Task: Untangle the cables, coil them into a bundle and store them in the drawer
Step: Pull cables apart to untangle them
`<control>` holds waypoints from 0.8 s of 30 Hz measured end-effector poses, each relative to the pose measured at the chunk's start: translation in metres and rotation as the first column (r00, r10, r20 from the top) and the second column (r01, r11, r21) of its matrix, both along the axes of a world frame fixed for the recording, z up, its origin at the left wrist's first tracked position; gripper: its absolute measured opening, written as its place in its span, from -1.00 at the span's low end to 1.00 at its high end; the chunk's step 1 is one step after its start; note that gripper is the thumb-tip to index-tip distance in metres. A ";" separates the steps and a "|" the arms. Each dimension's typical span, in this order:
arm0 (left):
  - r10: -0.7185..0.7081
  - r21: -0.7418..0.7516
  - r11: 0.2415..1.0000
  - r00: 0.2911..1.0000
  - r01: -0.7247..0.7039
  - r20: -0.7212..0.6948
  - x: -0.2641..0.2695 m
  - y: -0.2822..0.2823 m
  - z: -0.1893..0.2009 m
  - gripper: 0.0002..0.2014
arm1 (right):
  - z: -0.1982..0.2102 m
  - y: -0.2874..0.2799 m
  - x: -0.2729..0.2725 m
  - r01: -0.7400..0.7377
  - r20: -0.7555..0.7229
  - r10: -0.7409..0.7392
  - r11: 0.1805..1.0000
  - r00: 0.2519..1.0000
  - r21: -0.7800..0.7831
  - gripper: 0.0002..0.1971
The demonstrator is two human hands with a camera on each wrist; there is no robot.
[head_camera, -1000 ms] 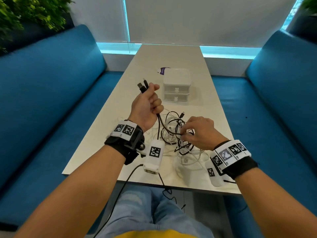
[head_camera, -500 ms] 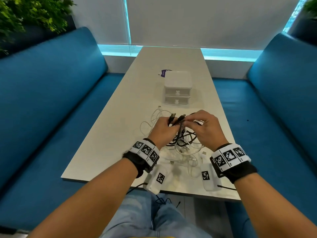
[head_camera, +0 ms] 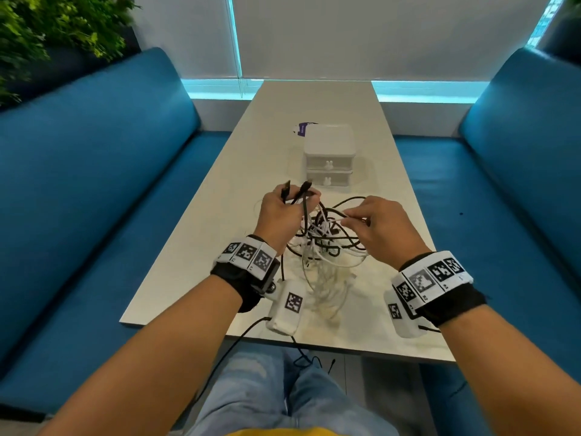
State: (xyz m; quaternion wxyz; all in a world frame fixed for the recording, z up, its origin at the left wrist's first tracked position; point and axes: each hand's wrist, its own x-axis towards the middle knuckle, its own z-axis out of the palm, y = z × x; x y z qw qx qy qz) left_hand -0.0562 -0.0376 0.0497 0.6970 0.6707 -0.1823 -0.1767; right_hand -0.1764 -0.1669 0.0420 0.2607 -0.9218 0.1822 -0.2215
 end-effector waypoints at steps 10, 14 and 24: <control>0.264 0.001 0.964 0.963 -0.265 0.053 0.010 -0.008 0.007 -0.81 | 0.025 -0.002 0.002 0.235 0.032 -0.235 0.972 0.972 0.006 -0.82; 0.183 0.098 0.974 0.965 -0.204 0.190 0.011 -0.008 0.011 -0.74 | 0.028 0.001 0.005 0.250 -0.109 -0.258 0.965 0.960 -0.081 -0.80; -0.227 0.243 0.959 0.911 0.148 0.343 0.011 -0.004 0.005 -0.78 | 0.026 0.010 0.020 0.005 -0.036 -0.004 1.000 0.999 0.026 -0.87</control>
